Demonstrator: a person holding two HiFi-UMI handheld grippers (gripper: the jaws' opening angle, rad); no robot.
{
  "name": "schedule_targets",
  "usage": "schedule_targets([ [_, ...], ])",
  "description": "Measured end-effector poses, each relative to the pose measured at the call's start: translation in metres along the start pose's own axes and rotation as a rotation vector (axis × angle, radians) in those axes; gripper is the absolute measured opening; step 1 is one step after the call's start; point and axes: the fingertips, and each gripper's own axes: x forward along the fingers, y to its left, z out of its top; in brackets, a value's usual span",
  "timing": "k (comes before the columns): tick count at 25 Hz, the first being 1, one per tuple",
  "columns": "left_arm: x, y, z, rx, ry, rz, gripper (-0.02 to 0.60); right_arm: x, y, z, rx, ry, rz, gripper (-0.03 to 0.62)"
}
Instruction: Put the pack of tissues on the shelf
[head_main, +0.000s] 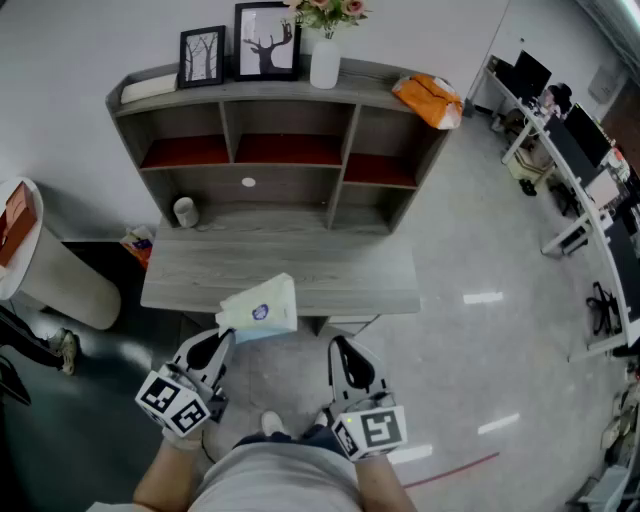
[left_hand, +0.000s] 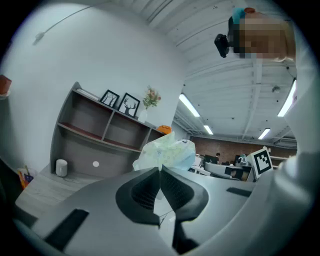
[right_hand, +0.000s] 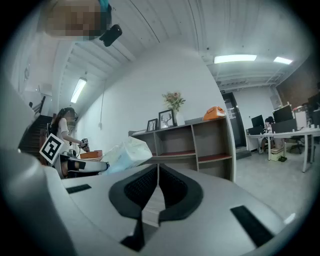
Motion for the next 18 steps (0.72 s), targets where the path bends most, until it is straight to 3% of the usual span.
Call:
schedule_targets([
  [12, 0.051, -0.061, -0.013, 0.036, 0.055, -0.013, 0.02, -0.033, -0.053, 0.008, 0.017, -0.015, 0.01, 0.024],
  [18, 0.086, -0.101, -0.024, 0.054, 0.083, -0.015, 0.02, -0.053, -0.096, 0.015, 0.079, -0.074, 0.02, 0.025],
])
